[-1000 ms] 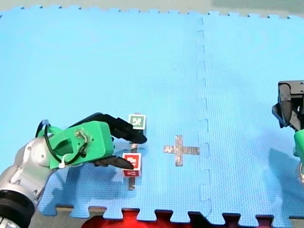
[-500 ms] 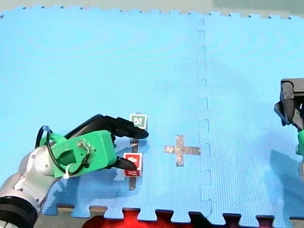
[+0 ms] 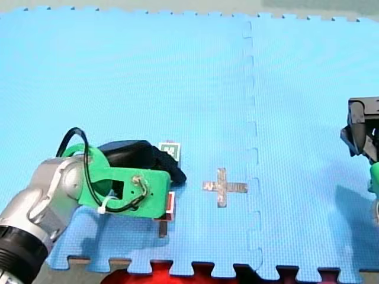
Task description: Stack cube left
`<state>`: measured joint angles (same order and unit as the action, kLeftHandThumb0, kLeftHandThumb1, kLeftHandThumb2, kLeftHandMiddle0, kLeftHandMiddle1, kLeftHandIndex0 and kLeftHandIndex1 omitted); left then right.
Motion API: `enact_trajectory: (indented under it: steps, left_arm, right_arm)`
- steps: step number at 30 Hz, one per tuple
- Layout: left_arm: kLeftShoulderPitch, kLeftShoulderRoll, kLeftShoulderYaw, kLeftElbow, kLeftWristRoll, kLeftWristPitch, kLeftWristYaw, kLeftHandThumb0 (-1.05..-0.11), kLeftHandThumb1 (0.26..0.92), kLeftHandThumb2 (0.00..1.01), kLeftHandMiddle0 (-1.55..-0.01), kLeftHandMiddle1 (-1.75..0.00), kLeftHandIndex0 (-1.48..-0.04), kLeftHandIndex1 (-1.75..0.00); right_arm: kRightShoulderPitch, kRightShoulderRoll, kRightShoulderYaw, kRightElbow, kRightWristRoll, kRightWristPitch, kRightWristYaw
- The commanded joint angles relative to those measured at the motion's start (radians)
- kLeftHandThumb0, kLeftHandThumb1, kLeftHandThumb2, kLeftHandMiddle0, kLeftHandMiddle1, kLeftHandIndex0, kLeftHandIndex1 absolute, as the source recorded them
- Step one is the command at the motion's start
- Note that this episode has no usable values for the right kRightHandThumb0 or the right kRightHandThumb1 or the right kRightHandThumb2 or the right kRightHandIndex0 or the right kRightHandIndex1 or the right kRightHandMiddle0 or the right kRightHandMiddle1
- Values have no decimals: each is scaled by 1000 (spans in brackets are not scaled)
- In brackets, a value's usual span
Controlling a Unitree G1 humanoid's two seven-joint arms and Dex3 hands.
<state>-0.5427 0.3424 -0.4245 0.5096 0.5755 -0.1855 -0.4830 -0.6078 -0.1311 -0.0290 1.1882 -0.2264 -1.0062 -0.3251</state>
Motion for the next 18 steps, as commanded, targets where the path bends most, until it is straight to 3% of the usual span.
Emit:
enact_trajectory:
  steps: [1,2,3,4,5,6,7,8,9,10,11,13,15,16,18]
  left_arm:
    - [21,98,-60,-246,96,93,-163,-366,725,15,-863,-1746,-801,-34]
    - [18,106,-66,-262,101,91,-185,-402,730,15,-869,-1746,-813,-36]
    - [7,121,-77,-232,106,34,-172,-452,728,11,-878,-1746,-833,-41]
    - [-14,141,-98,-151,124,-77,-116,-452,778,15,-892,-1003,-902,-34]
    - [-14,156,-90,-203,98,-76,-173,-410,820,12,-926,-575,-937,-21]
    - [-12,160,-77,-282,76,-29,-248,-440,801,7,-1120,-424,-965,-17]
    - [-8,160,-66,-354,59,25,-312,-516,785,4,-1141,-890,-1015,-10]
    - [-13,154,-64,-378,60,58,-345,-537,779,3,-1091,-1186,-1035,-6]
    - [-24,152,-74,-364,82,55,-344,-624,749,1,-1031,-1379,-1021,-4]
    - [-31,154,-83,-351,102,46,-339,-669,736,1,-989,-1421,-1013,-2]
    - [-36,159,-92,-346,122,39,-338,-695,729,0,-967,-1404,-1008,-1]
    - [-37,166,-97,-358,143,41,-350,-787,712,2,-1044,-909,-976,-3]
    - [-37,166,-96,-379,151,58,-368,-787,698,1,-1128,-626,-996,-5]
    - [-36,164,-96,-395,156,73,-380,-690,668,3,-1191,-502,-1112,-29]
    - [-38,156,-100,-425,176,109,-397,-548,674,9,-1273,-436,-1257,-53]
  right_arm:
    - [-6,-8,-6,-3,4,-7,-15]
    - [-6,-8,-6,-3,3,-7,-16]
    - [-7,-8,-6,-2,3,-6,-17]
    - [-7,-8,-6,-2,2,-6,-18]
    - [-7,-9,-6,-1,2,-5,-17]
    - [-7,-10,-6,1,2,-4,-18]
    - [-8,-12,-6,3,1,-3,-19]
    - [-8,-13,-5,4,0,-2,-20]
    - [-8,-13,-5,5,-2,-2,-22]
    - [-7,-12,-4,4,-3,-3,-24]
    - [-7,-11,-3,4,-4,-3,-24]
    - [-7,-9,-3,3,-5,-4,-25]
    - [-8,-7,-1,2,-5,-4,-27]
    - [-8,-6,-1,2,-6,-4,-28]
    - [-9,-3,0,2,-3,-4,-27]
